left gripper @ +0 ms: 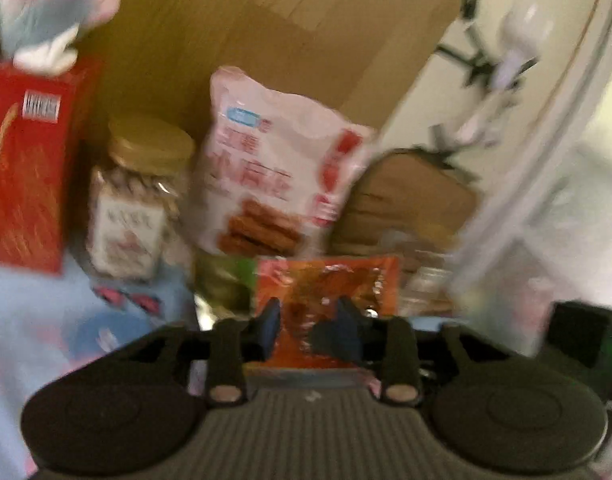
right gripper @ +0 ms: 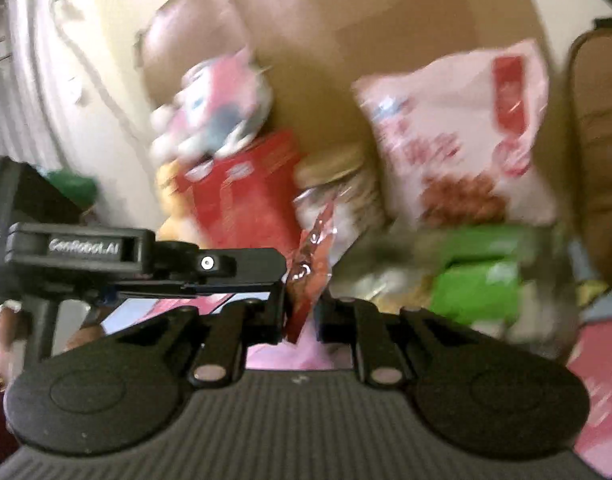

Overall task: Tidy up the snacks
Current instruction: 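Carry the red packet over the dark box and open the left gripper, then grasp the green translucent pouch on the sheet with the left gripper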

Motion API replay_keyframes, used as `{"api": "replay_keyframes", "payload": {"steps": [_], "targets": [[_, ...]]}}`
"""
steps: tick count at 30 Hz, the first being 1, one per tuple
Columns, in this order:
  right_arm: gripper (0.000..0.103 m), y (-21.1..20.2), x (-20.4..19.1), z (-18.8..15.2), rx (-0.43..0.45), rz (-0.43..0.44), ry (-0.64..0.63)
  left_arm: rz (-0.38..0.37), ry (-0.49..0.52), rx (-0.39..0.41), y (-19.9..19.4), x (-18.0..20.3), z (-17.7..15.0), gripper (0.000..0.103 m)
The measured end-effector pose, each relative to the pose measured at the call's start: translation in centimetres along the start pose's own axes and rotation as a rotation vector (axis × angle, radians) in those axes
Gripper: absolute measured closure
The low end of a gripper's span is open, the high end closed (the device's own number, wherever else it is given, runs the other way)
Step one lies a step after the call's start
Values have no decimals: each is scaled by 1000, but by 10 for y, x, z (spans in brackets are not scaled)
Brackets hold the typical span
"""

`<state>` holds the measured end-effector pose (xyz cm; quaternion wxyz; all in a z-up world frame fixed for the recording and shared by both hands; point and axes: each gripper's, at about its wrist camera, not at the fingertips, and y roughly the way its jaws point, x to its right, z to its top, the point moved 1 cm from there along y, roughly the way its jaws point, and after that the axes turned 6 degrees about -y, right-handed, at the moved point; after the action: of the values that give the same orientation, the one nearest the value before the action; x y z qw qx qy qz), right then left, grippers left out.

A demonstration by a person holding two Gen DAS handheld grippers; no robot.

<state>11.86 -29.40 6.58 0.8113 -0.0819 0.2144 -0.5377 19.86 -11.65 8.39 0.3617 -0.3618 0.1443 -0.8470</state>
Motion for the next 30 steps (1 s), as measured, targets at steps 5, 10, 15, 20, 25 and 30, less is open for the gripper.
{"api": "replay_keyframes", "payload": {"steps": [5,10,15,20,25,30], "targets": [[58,49,16,-15,-87,-233,-163,84,-10,-3,14,-5,-13,63],[56,1,35,-34,-12,-209,-56,99,20,8,-13,-5,-33,59],[55,-70,30,-61,10,-153,5,94,38,-63,-34,-5,-69,58],[55,-106,24,-99,-96,-38,149,78,12,-170,-41,-12,-109,56],[55,-138,15,-138,-118,-37,209,23,-50,-172,-64,-15,-133,56],[29,-147,-30,-177,-198,-50,-7,-15,4,-195,-73,6,-149,56]]}}
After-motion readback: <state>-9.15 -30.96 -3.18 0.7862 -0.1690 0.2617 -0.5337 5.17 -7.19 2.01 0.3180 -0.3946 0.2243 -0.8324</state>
